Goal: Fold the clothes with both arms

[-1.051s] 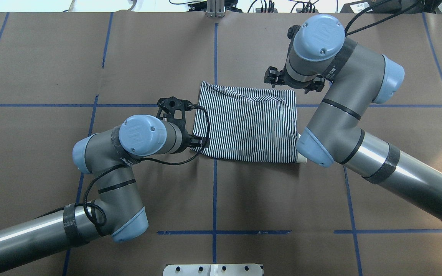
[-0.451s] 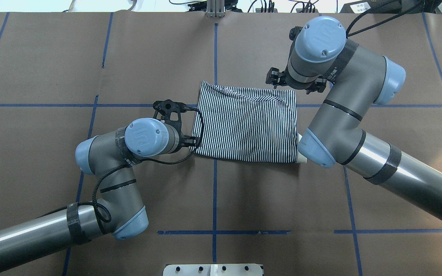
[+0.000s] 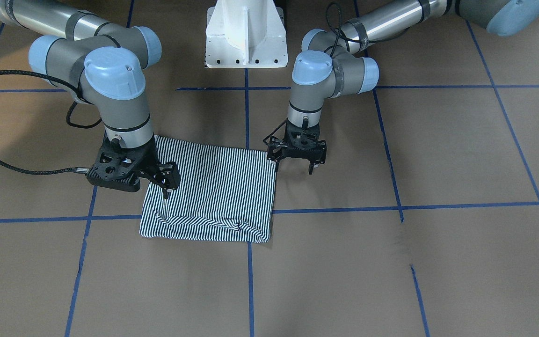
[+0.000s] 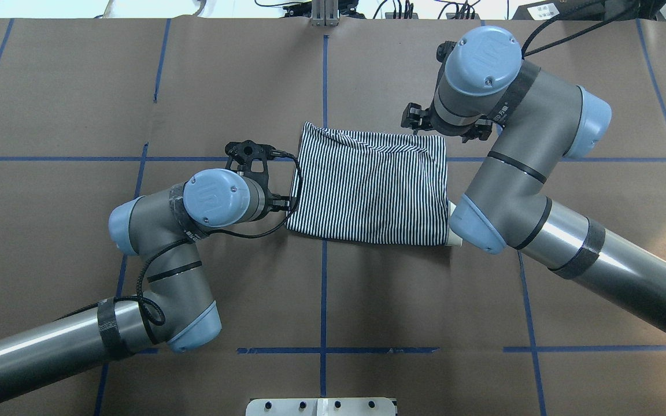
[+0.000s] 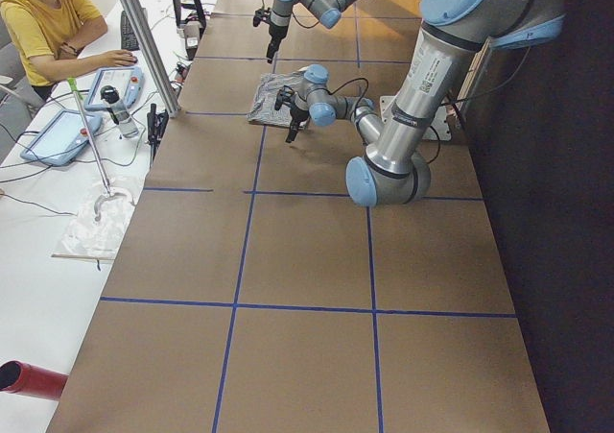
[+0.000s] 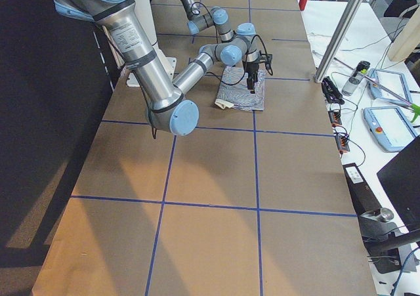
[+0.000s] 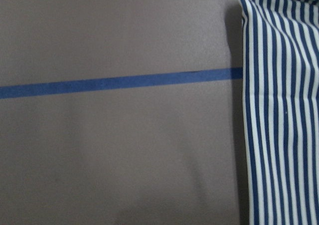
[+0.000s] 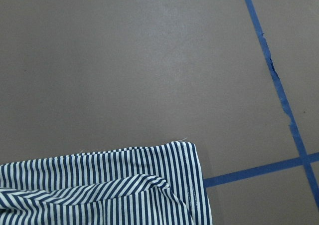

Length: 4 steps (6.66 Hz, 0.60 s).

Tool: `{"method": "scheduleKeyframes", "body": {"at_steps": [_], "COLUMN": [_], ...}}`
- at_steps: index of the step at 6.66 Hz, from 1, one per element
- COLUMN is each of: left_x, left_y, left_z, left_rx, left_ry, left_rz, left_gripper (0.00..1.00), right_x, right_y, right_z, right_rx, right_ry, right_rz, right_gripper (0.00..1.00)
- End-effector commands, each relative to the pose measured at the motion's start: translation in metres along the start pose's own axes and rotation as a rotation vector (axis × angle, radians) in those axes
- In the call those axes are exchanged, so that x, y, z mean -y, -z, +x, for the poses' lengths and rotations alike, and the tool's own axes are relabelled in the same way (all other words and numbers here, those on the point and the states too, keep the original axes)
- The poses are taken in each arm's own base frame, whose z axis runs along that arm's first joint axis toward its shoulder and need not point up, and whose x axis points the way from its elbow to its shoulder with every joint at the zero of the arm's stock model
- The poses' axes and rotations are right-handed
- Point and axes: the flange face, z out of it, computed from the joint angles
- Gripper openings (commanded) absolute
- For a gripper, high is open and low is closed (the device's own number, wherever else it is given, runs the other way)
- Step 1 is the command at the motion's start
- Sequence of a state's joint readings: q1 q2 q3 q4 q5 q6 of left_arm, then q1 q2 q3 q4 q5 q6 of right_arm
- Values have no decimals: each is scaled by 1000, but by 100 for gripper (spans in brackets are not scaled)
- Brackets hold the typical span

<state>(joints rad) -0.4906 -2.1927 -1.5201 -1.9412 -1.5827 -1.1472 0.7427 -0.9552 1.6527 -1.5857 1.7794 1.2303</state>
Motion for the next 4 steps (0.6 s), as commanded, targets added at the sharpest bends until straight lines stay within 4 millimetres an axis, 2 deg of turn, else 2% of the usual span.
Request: {"method": "scheduleKeyframes", "body": {"at_steps": [1, 2, 3, 4], "left_x": [25, 39, 55, 63], "left_y": [39, 70, 110, 158], "left_z": [-3, -13, -48, -89], "left_rx": [-83, -132, -129, -94], "left_ry": [1, -37, -120, -195], "left_rz": [-19, -11, -6, -6], "left_gripper": [100, 100, 100, 100], "right_x": [-7, -12, -36, -58], "right_y": [-2, 1, 15, 41], "right_z": [-3, -8, -4, 33], "right_rx": [3, 18, 54, 94], "right_ry": [9, 8, 29, 56], "right_rz": [-6, -10, -20, -23], "right_gripper": [100, 100, 100, 100]}}
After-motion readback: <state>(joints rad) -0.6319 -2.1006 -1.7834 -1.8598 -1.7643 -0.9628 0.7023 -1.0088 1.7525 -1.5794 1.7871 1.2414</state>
